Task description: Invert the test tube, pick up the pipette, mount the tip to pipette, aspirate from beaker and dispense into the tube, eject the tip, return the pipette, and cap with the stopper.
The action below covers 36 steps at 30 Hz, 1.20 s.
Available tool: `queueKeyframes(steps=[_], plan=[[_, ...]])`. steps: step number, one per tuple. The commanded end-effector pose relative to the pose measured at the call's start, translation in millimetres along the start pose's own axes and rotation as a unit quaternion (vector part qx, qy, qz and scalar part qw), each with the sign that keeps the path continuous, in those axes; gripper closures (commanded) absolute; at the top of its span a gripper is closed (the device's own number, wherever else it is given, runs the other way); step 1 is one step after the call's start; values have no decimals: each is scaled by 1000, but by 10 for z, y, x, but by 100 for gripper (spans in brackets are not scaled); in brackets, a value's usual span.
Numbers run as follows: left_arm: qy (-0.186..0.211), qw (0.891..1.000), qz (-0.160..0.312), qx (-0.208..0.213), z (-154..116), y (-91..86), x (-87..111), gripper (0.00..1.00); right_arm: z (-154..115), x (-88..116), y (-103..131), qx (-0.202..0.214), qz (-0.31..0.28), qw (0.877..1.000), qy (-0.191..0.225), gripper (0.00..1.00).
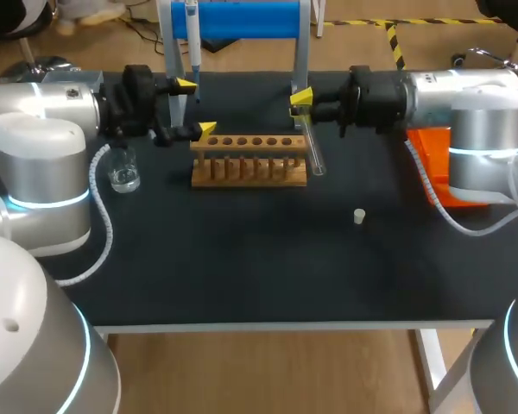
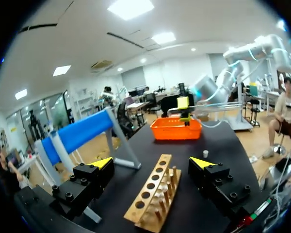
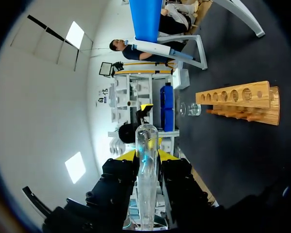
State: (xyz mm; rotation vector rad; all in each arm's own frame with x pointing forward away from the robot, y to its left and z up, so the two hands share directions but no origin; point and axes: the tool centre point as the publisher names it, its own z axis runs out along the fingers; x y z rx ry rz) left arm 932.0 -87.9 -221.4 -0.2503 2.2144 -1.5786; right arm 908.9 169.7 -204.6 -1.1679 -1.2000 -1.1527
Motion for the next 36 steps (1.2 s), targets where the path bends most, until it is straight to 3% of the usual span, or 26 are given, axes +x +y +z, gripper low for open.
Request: queueKeyframes(steps=[1,7,20,22,23,27,34,36], plan=[[43,973,184,129,-6,-17,164,0,-9,-1,10,2,0,1000,0,100],[56,943,293,148,-10,-139,341,0,-9,-1,10,2,0,1000,0,100],[55,945,283,152,-24,-142,340,0,-9,-1,10,2,0,1000,0,100],[21,916,360,178,-14,-247,404,0,-9,-1,10,2,0,1000,0,100],[12,904,393,170,7,-285,452,0,-9,-1,10,2,0,1000,0,100],[-22,865,474,163,94,-339,624,0,-9,-1,10,2,0,1000,0,100],[-43,809,570,136,213,-443,879,0,-9,-1,10,2,0,1000,0,100],[-51,801,582,132,250,-475,929,0,-9,-1,10,2,0,1000,0,100]])
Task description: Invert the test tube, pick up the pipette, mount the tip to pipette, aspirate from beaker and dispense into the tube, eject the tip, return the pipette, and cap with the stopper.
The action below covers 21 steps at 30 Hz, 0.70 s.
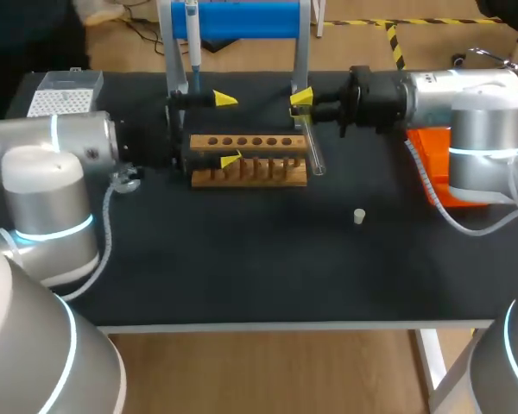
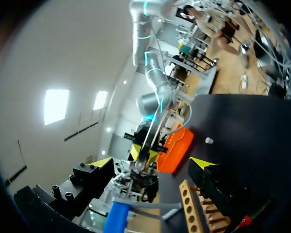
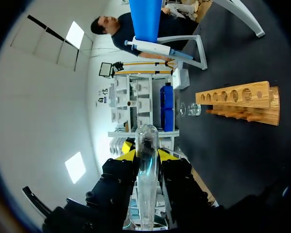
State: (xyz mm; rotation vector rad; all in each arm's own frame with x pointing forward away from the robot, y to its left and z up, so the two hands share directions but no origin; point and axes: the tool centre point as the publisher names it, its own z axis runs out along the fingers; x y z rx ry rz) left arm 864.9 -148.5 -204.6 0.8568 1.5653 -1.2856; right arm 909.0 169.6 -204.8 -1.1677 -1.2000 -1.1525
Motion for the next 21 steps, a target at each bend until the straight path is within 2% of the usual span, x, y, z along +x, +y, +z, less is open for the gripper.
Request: queueKeyframes(steps=[1,19,21], plan=[[-28,990,134,-42,130,-141,31,0,-8,0,8,2,0,1000,0,100],[-32,989,137,-36,148,-162,27,0,-8,0,8,2,0,1000,0,100],[-39,987,158,-6,262,-180,-3,0,-8,0,8,2,0,1000,0,100]])
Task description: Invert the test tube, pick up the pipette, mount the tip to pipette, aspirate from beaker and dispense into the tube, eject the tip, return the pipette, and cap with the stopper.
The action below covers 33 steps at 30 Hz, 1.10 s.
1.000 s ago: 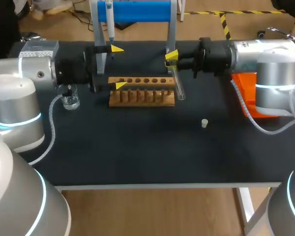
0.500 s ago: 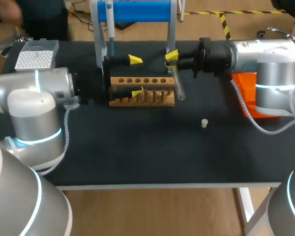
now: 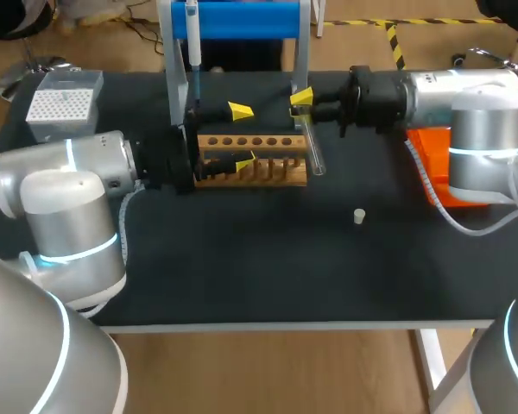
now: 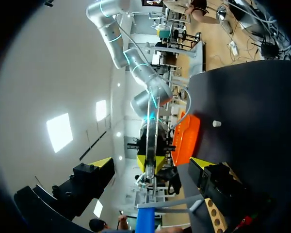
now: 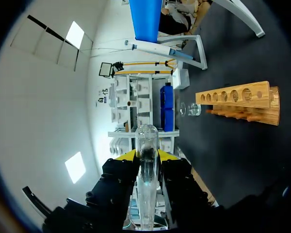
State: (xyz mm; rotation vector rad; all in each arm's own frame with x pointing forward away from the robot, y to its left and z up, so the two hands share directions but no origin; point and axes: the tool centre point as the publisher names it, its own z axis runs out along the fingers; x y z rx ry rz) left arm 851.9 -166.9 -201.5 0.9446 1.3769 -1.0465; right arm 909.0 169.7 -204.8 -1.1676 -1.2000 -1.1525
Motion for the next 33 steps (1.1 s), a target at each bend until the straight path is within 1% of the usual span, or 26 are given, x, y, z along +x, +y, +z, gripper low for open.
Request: queueKeyframes(steps=[1,2,3,4,6,8,10,14,16,20,30,33], plan=[[-10,999,21,35,168,-16,-18,0,-8,0,8,2,0,1000,-1,100],[-13,998,32,51,221,-28,-19,0,-8,0,8,2,0,1000,-1,100],[-7,998,30,59,278,-44,-13,0,-8,0,8,2,0,1000,-1,100],[2,998,25,59,332,-50,2,0,-8,0,8,2,0,1000,-1,100],[15,997,29,71,435,-81,12,0,-8,0,8,2,0,1000,-1,100],[13,996,36,75,511,-125,10,0,-8,0,8,2,0,1000,-1,100],[15,996,34,75,587,-162,14,0,-8,0,8,2,0,1000,-1,100],[25,994,41,98,726,-229,-6,0,-8,0,8,2,0,1000,-1,100],[40,993,44,97,769,-259,-18,0,-8,0,8,2,0,1000,-1,100],[42,993,50,100,829,-332,-19,0,-8,0,8,2,0,1000,-1,100],[25,994,50,98,921,-572,-26,0,-8,0,8,2,0,1000,-1,100],[24,994,50,98,940,-611,-9,0,-8,0,8,2,0,1000,-1,100]])
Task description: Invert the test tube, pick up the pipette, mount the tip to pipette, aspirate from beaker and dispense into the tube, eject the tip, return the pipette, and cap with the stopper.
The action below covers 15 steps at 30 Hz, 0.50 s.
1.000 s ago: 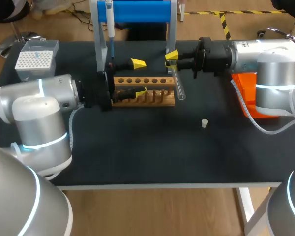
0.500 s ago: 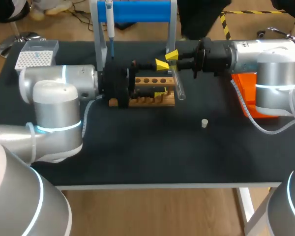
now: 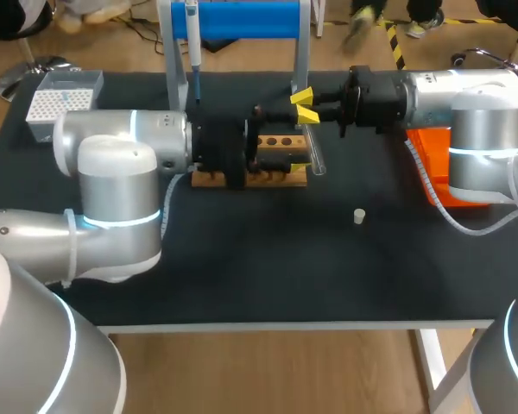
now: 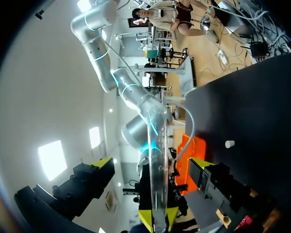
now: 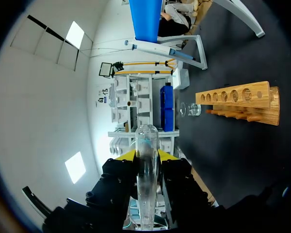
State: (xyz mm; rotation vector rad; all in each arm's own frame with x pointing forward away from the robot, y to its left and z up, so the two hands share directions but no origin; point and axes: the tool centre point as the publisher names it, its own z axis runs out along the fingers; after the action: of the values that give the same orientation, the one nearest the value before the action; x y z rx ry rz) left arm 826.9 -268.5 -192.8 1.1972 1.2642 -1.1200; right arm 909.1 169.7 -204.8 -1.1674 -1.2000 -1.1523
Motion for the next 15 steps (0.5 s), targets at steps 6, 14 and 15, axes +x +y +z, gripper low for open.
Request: queueKeyframes(steps=[6,14,15], plan=[[-7,1000,-1,-11,87,-103,41,0,-8,1,8,2,0,1000,-1,100],[-6,1000,-5,-11,70,-114,32,0,-8,1,8,2,0,1000,-1,100],[-6,1000,-7,-11,67,-113,31,0,-8,1,8,2,0,1000,-1,100]])
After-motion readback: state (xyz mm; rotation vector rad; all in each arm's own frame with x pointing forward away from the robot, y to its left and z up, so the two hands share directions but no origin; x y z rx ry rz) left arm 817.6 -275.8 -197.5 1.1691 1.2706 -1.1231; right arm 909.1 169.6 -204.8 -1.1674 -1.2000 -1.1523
